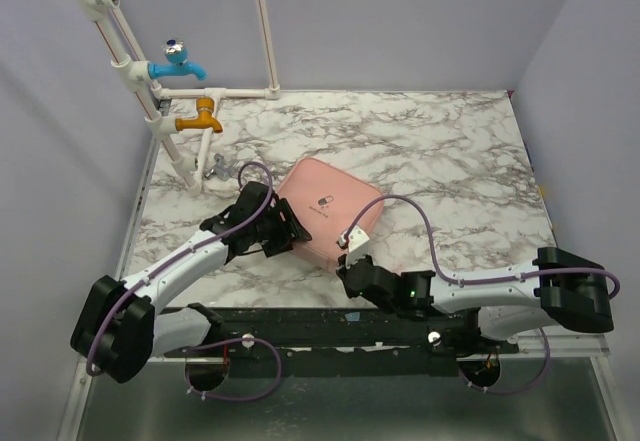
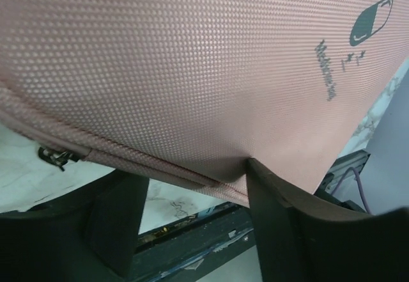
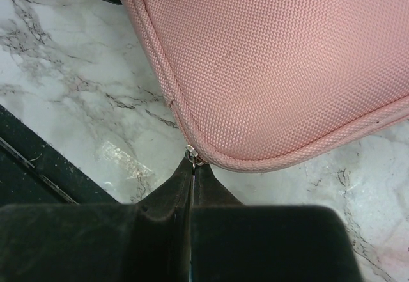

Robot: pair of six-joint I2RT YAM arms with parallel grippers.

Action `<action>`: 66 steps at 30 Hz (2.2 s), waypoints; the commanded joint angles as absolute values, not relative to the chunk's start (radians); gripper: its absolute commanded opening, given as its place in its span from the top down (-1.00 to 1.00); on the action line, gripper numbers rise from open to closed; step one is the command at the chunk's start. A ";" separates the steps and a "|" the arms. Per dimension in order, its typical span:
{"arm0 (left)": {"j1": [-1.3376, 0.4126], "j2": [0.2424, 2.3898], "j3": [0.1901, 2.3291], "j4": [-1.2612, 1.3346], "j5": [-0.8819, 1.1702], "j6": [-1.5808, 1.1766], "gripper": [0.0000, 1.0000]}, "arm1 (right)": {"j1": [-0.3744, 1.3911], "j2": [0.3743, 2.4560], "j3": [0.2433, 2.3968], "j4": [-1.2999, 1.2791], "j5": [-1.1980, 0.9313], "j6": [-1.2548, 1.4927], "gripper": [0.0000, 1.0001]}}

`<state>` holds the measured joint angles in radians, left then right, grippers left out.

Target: Organize the medicine kit

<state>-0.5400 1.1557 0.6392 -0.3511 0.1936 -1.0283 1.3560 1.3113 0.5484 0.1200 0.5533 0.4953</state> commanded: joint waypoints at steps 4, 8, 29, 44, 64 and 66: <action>-0.511 1.215 0.638 -0.260 0.239 -1.037 0.17 | 1.380 1.305 0.523 0.134 0.568 0.513 0.99; -0.508 1.214 0.631 -0.257 0.244 -1.032 0.35 | 1.381 1.281 0.520 0.079 0.601 0.543 0.99; -0.478 1.174 0.608 -0.280 0.212 -0.990 0.39 | 1.380 1.204 0.539 -0.256 0.791 0.756 0.99; -0.479 1.190 0.605 -0.264 0.240 -0.962 0.41 | 1.305 1.264 0.551 -0.075 0.878 0.565 0.99; -0.479 1.207 0.623 -0.259 0.272 -0.927 0.42 | 1.012 1.264 0.543 0.141 0.631 0.379 0.99; -0.478 1.201 0.626 -0.260 0.283 -0.924 0.42 | 1.012 1.260 0.531 0.161 0.592 0.377 0.99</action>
<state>-0.4835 1.2011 0.6254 -0.2447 0.2840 -0.9478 1.0122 1.2541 0.5144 0.0776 0.6697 0.4068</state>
